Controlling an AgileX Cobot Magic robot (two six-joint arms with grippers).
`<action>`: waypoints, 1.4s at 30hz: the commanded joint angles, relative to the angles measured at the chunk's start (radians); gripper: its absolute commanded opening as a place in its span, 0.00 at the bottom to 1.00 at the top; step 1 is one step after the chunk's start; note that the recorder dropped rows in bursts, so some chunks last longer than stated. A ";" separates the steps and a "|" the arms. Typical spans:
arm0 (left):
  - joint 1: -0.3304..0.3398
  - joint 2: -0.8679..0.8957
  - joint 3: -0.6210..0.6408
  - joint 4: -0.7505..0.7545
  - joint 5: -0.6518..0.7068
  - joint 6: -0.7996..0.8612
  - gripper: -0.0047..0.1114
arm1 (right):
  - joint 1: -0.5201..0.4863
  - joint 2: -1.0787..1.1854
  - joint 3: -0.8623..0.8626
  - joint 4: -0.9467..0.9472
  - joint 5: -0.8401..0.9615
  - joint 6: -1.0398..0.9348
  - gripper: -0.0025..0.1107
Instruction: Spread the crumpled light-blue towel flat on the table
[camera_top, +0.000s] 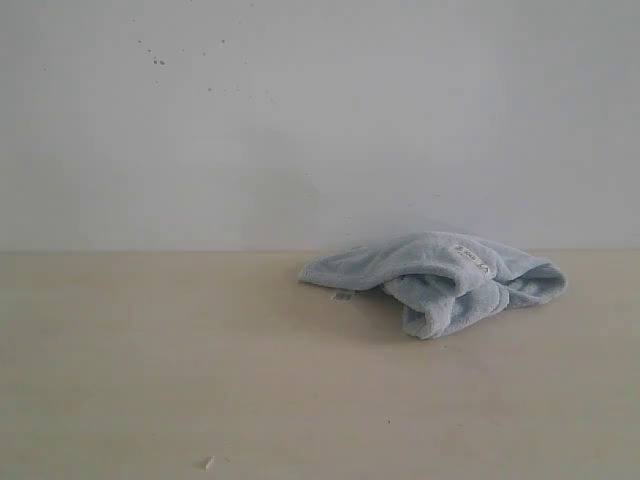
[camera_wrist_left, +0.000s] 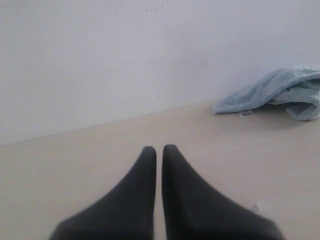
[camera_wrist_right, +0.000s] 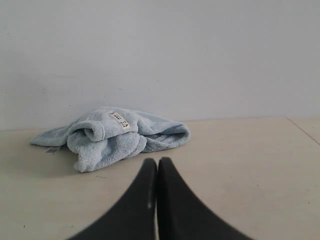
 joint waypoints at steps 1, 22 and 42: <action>-0.004 -0.003 0.004 0.001 -0.009 0.004 0.07 | 0.002 -0.005 0.000 -0.006 -0.001 -0.002 0.02; -0.004 -0.003 0.004 0.001 -0.009 0.004 0.07 | 0.002 -0.005 0.000 0.000 -0.030 -0.002 0.02; -0.004 -0.003 0.004 -0.409 -0.148 -0.324 0.07 | 0.002 -0.005 0.000 0.000 -0.030 -0.002 0.02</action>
